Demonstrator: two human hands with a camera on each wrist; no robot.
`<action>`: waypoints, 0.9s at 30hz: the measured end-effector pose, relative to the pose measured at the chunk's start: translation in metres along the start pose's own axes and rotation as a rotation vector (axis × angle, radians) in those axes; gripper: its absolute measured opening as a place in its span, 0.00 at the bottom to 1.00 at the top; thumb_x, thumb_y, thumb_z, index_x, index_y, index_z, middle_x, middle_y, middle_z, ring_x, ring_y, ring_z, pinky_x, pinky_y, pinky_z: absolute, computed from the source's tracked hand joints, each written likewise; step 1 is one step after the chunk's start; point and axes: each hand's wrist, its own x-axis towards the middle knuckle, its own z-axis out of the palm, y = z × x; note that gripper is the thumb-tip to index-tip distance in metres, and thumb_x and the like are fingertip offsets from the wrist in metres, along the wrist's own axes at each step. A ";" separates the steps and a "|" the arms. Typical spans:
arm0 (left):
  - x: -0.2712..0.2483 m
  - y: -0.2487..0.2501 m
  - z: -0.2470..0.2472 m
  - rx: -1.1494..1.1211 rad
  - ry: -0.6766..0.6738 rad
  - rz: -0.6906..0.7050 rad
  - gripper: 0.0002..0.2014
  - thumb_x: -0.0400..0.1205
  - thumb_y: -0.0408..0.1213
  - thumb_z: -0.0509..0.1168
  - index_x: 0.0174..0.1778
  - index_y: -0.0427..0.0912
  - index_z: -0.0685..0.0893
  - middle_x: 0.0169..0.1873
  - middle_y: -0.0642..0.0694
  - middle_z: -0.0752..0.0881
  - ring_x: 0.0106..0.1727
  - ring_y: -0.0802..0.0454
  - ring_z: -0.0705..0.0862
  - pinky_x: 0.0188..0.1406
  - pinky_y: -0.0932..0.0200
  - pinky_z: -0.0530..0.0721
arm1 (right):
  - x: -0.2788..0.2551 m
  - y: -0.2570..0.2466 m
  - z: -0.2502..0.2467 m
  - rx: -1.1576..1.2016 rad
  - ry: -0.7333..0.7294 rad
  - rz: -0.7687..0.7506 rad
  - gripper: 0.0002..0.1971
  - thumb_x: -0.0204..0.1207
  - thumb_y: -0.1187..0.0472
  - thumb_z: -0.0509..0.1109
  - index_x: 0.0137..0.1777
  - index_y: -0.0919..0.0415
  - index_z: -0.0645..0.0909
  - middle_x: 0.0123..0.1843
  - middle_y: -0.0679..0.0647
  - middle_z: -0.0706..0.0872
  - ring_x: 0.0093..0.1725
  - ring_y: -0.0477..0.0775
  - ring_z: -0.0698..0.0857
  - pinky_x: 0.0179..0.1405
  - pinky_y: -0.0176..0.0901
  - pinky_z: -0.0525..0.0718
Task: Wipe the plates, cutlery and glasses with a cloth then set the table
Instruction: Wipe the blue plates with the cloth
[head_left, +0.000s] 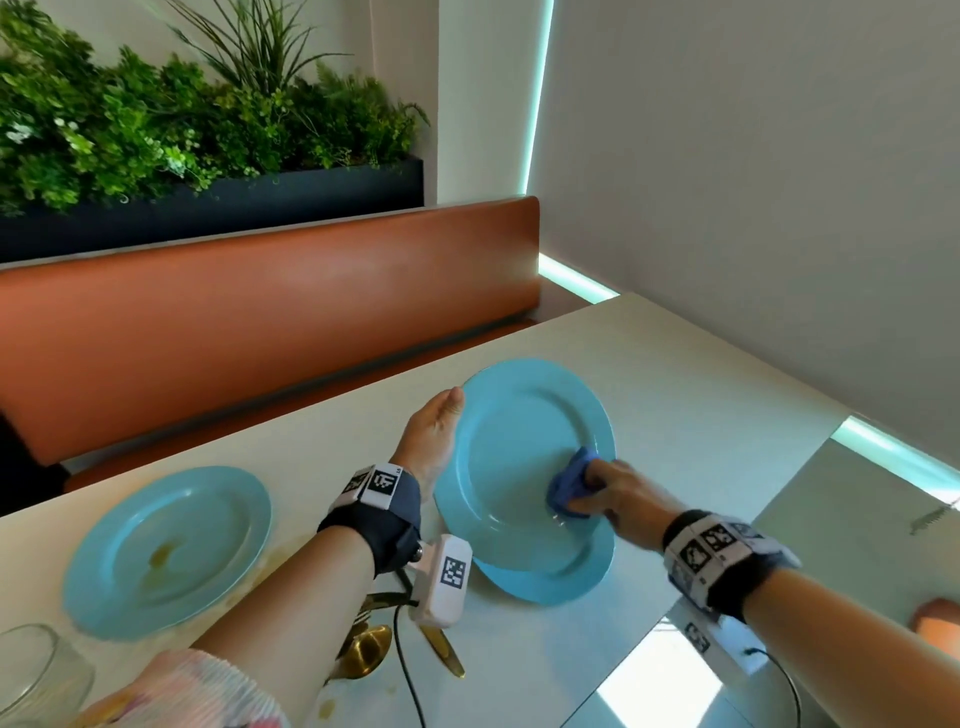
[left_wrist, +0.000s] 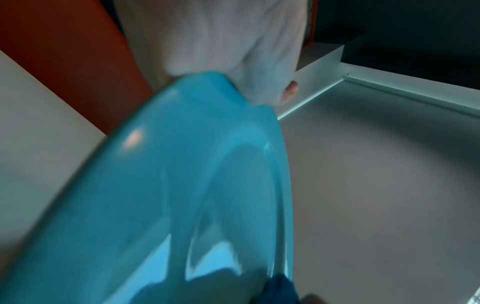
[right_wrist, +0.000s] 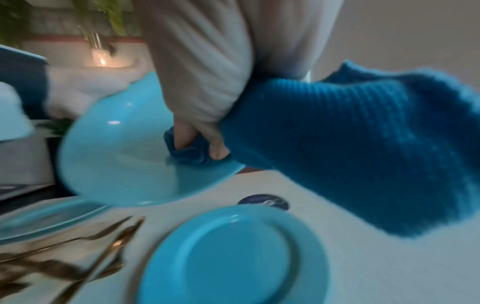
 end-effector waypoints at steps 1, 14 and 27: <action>0.001 -0.001 0.002 0.001 -0.005 -0.007 0.21 0.80 0.59 0.54 0.60 0.51 0.82 0.61 0.49 0.85 0.63 0.47 0.83 0.70 0.45 0.78 | 0.009 0.004 -0.011 0.037 0.108 0.076 0.06 0.64 0.64 0.69 0.34 0.56 0.88 0.33 0.55 0.80 0.36 0.54 0.76 0.34 0.31 0.70; 0.018 -0.020 0.032 -0.032 0.038 -0.080 0.20 0.87 0.47 0.52 0.66 0.40 0.79 0.62 0.53 0.78 0.66 0.55 0.76 0.72 0.58 0.70 | 0.020 -0.053 0.026 0.144 -0.035 -0.237 0.21 0.73 0.70 0.67 0.64 0.51 0.80 0.47 0.56 0.77 0.45 0.54 0.74 0.49 0.34 0.69; 0.020 -0.048 0.037 -0.002 0.026 -0.251 0.14 0.88 0.48 0.50 0.62 0.49 0.78 0.60 0.51 0.81 0.52 0.58 0.83 0.51 0.66 0.79 | 0.047 0.018 -0.009 0.219 -0.031 0.321 0.23 0.79 0.69 0.62 0.73 0.54 0.74 0.61 0.62 0.76 0.65 0.61 0.76 0.57 0.35 0.67</action>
